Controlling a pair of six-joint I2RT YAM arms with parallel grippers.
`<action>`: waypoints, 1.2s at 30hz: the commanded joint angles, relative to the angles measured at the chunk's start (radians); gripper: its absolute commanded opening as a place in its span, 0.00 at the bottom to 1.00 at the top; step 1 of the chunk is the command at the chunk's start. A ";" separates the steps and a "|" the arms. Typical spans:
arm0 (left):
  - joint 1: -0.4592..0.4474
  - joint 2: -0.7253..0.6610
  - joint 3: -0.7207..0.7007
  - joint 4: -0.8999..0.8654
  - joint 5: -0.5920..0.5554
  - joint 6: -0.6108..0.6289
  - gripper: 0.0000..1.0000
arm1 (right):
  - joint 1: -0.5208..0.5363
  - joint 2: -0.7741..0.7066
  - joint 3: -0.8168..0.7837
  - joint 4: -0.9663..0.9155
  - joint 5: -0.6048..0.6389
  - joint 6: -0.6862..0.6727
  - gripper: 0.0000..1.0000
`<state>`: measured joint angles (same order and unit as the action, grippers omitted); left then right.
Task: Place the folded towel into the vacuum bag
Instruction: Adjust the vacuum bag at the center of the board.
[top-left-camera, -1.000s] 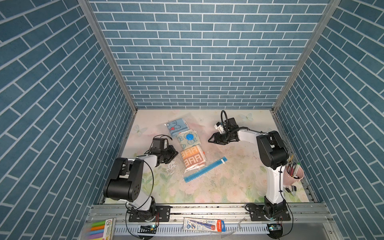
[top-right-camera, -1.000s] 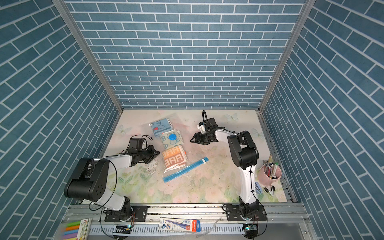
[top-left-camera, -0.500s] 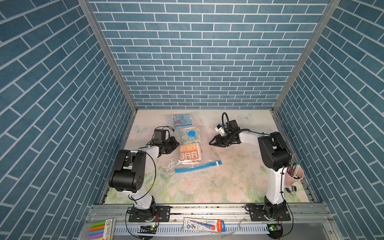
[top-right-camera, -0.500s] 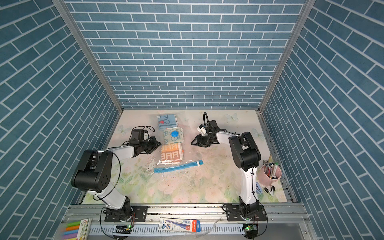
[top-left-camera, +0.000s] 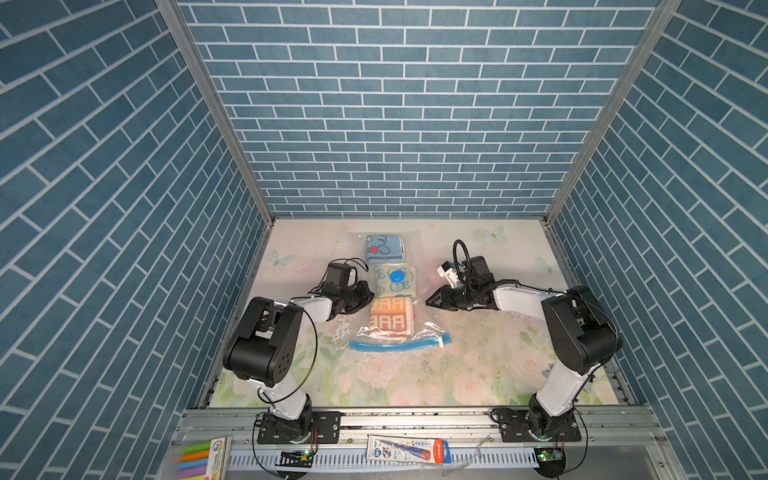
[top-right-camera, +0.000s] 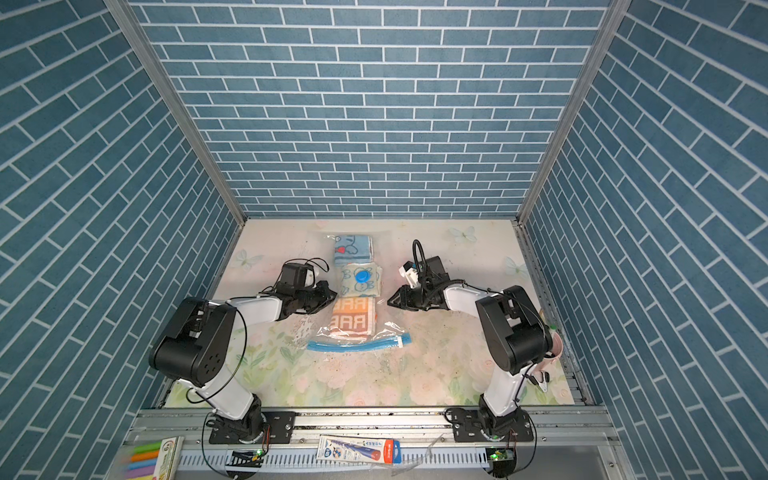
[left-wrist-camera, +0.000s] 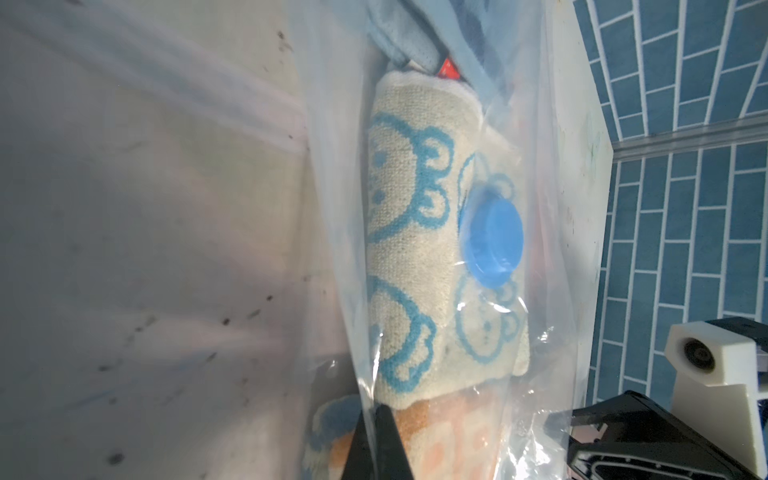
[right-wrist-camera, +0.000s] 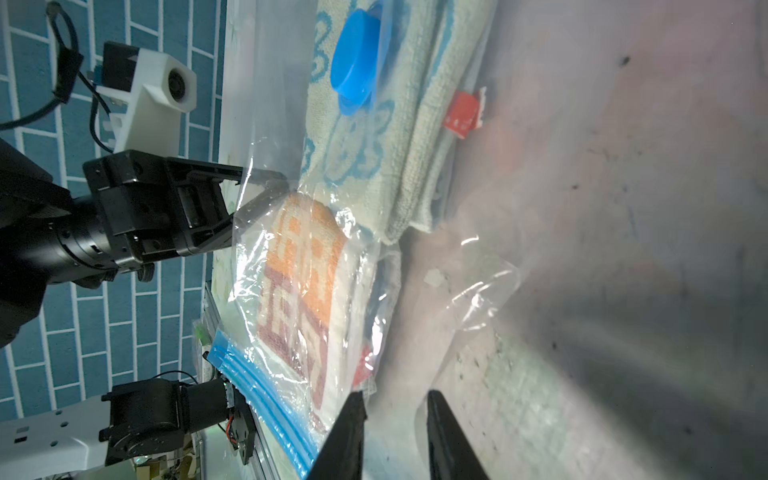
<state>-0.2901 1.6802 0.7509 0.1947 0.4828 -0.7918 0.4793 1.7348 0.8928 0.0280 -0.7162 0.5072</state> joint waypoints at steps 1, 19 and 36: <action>-0.029 0.009 -0.019 0.049 -0.007 -0.001 0.00 | 0.007 -0.076 -0.056 0.040 0.061 0.039 0.21; -0.085 0.120 0.137 0.072 -0.032 -0.001 0.00 | -0.001 -0.246 -0.113 -0.278 0.545 0.125 0.00; -0.063 -0.028 0.261 -0.264 -0.269 0.222 0.36 | -0.001 -0.260 -0.057 -0.349 0.522 0.143 0.00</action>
<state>-0.3668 1.7180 0.9688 0.0372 0.3058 -0.6521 0.4797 1.5131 0.8036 -0.2680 -0.2062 0.6327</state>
